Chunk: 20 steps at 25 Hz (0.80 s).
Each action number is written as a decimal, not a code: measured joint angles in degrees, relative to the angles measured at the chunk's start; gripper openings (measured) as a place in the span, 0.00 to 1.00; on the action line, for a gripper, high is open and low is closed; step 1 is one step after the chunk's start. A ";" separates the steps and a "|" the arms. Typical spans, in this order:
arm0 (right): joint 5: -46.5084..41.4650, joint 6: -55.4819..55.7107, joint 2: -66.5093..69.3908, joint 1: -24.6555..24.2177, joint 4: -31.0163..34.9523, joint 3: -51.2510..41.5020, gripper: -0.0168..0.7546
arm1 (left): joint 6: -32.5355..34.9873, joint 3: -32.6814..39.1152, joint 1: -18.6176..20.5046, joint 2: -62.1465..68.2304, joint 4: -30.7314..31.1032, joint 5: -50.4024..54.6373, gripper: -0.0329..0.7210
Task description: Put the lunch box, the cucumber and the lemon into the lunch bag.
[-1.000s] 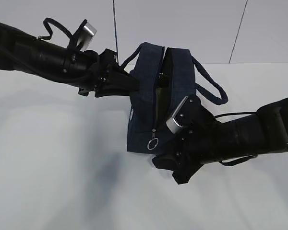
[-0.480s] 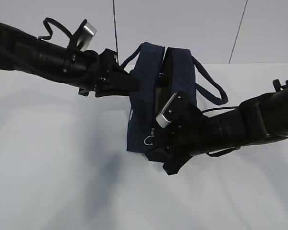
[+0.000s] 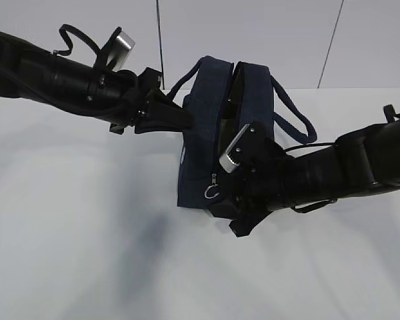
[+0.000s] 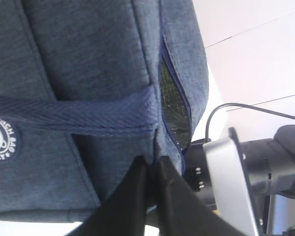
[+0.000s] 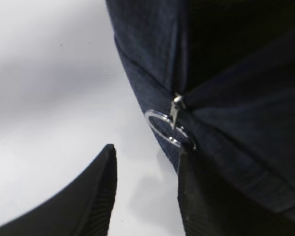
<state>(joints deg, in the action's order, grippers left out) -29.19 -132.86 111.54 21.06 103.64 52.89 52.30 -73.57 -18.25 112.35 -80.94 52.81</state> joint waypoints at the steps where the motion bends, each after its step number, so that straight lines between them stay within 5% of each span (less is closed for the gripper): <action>1: 0.27 0.17 -0.39 0.00 -0.10 0.00 0.43 | 0.00 0.00 0.00 0.00 0.00 0.00 0.04; 20: 0.78 0.83 -0.67 0.00 0.11 0.00 0.43 | 0.00 0.00 0.00 0.00 0.00 0.63 0.03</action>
<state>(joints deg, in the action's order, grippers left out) -28.41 -132.02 110.87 21.06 103.75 52.89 52.30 -73.57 -18.25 112.35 -80.94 53.44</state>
